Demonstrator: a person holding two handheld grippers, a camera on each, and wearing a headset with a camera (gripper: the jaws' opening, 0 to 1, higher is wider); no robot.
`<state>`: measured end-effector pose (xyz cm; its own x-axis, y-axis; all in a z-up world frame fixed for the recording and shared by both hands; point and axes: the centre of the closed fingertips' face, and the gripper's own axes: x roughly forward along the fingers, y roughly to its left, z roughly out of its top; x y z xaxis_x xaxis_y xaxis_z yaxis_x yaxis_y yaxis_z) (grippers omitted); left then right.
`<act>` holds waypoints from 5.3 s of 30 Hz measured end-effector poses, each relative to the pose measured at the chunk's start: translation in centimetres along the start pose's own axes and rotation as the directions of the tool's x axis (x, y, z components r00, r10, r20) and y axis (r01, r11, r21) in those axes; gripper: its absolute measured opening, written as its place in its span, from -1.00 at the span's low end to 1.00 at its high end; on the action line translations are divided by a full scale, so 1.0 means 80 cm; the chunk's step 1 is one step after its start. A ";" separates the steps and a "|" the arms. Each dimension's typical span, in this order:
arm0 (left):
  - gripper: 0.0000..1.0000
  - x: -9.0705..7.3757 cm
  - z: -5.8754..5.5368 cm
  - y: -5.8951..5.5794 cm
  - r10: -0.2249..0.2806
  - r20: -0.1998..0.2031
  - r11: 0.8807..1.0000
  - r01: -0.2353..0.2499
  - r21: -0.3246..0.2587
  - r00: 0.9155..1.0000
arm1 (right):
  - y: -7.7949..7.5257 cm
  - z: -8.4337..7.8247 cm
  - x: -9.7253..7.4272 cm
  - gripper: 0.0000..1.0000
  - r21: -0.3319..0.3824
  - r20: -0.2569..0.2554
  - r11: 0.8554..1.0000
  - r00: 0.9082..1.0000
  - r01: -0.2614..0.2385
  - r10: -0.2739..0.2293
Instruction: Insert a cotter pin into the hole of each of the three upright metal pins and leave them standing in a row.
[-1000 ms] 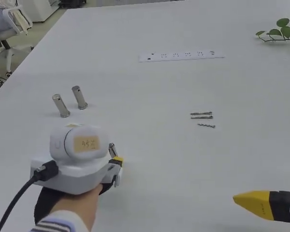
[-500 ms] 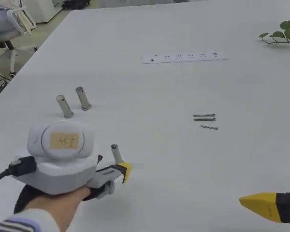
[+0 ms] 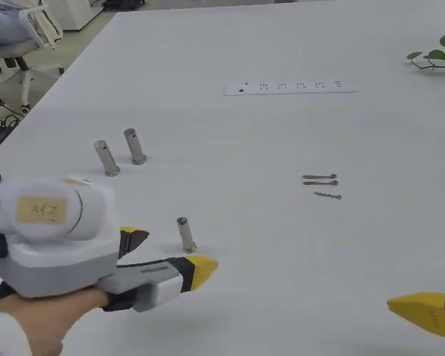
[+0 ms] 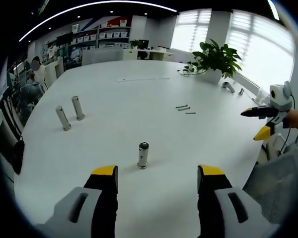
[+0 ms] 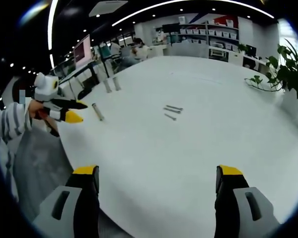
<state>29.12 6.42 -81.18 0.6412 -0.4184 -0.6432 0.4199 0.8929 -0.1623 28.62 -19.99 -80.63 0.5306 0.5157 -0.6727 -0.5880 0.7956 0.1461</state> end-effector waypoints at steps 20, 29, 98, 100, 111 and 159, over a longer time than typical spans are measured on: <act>0.99 -0.028 -0.003 -0.008 -0.066 0.014 0.994 0.065 0.090 0.998 | -0.014 0.021 0.005 0.98 -0.113 -0.046 0.994 0.999 -0.005 0.000; 0.99 -0.035 -0.005 -0.001 -0.047 0.016 0.995 0.045 0.088 0.999 | -0.024 0.050 0.017 0.97 -0.199 -0.070 0.979 0.997 -0.048 0.034; 0.78 -0.035 -0.021 0.005 -0.035 0.015 0.997 0.035 -0.064 0.999 | -0.012 0.075 0.173 -0.40 -0.519 -0.546 0.666 0.808 -0.535 0.223; 0.78 -0.035 -0.021 0.004 -0.035 0.015 0.997 0.036 -0.065 0.999 | -0.014 0.073 0.174 -0.44 -0.526 -0.555 0.658 0.804 -0.539 0.214; 0.75 -0.032 -0.024 0.003 -0.039 0.011 0.997 0.040 -0.069 0.999 | -0.024 0.073 0.183 -0.67 -0.567 -0.581 0.622 0.798 -0.540 0.163; 0.68 -0.022 -0.031 -0.008 -0.059 -0.004 0.997 0.058 -0.054 0.998 | -0.042 0.078 0.202 -0.97 -0.722 -0.582 0.465 0.813 -0.513 -0.006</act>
<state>26.10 6.98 -81.80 0.6128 -0.4694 -0.6357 0.4214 0.8747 -0.2396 43.01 -12.36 -87.50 0.0795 0.2289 -0.9702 -0.9861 -0.1247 -0.1102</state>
